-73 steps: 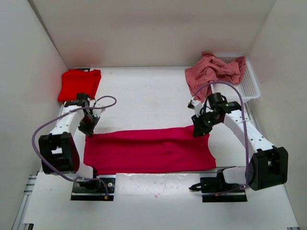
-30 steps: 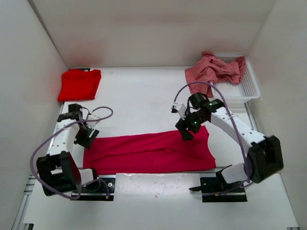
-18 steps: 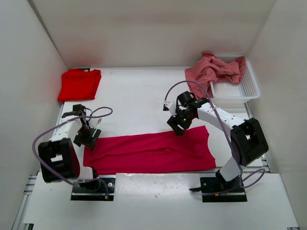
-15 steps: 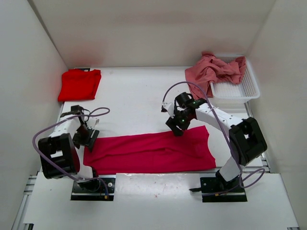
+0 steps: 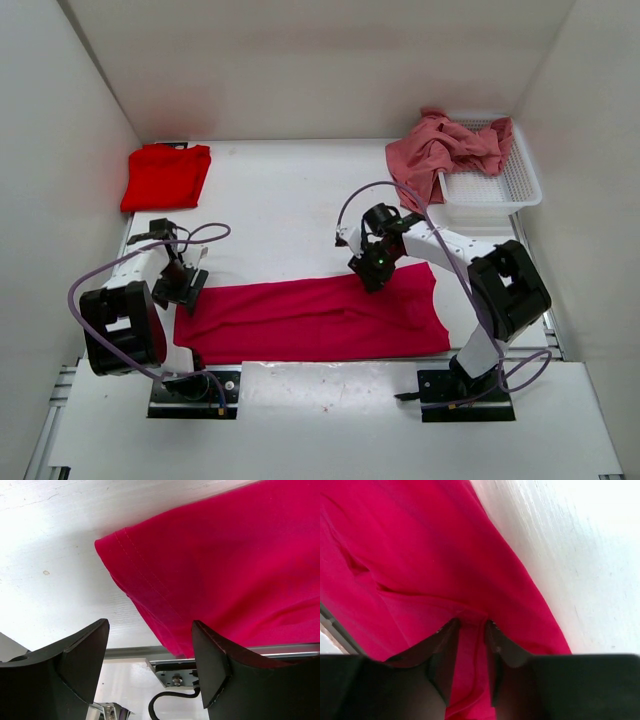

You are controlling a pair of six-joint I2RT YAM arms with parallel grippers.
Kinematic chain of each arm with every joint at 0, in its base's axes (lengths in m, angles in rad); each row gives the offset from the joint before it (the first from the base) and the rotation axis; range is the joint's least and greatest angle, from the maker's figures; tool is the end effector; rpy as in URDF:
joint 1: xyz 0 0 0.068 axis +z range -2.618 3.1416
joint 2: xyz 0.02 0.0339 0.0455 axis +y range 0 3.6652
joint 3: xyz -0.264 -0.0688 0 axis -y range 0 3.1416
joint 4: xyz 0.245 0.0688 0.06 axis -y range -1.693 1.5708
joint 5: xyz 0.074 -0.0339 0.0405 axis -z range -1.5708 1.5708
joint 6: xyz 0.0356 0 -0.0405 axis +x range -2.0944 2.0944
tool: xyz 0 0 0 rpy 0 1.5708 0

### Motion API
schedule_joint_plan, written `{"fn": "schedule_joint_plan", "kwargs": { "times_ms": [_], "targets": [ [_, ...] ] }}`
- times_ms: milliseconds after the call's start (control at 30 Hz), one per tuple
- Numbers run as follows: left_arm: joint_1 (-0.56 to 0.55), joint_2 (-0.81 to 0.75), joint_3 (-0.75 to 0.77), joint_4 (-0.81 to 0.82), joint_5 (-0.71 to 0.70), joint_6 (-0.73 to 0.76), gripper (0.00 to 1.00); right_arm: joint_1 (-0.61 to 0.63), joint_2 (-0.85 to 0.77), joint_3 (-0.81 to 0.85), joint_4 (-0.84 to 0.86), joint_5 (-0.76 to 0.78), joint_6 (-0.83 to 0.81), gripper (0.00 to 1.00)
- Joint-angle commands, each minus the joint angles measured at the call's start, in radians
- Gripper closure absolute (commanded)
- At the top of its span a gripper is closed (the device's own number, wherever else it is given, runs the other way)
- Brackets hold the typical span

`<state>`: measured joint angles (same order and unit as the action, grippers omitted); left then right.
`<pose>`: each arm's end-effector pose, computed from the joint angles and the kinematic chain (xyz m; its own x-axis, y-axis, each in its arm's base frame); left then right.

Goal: Fold and stack the t-shirts
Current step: Fold the other side of the tshirt into a rectangle

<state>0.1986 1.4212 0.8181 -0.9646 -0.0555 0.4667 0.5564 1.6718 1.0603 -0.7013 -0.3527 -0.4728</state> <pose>0.2122 0.0447 0.1755 -0.9642 0.2642 0.0222 0.2650 0.9629 0.0509 0.2560 0.1737 0.1808 -0.4712 -0.7963 -0.3792 -0.8818 0.4355 0.1812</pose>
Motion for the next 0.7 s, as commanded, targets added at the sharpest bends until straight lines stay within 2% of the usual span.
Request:
{"fn": "schedule_joint_plan", "kwargs": {
  "times_ms": [0,67,133,200,533,667],
  "targets": [
    [0.001,-0.027,0.026,0.006,0.022,-0.005,0.22,0.016,-0.012,0.001,0.008,-0.032,-0.015,0.74],
    [0.010,-0.030,0.027,0.007,0.020,-0.002,0.23,0.016,-0.018,-0.003,-0.006,-0.041,-0.024,0.82],
    [0.002,-0.028,0.026,0.004,0.020,-0.002,0.22,0.022,-0.038,-0.011,-0.007,-0.046,-0.029,0.97],
    [-0.004,-0.030,0.029,0.007,0.022,0.003,0.22,0.037,-0.056,-0.016,-0.013,-0.057,-0.021,1.00],
    [-0.018,0.028,0.085,0.015,0.025,-0.010,0.22,0.077,-0.185,-0.071,-0.089,-0.045,-0.066,0.99],
    [-0.042,0.061,0.104,0.017,0.016,-0.026,0.22,0.100,-0.213,-0.106,-0.093,-0.028,-0.095,0.92]
  ]
}}
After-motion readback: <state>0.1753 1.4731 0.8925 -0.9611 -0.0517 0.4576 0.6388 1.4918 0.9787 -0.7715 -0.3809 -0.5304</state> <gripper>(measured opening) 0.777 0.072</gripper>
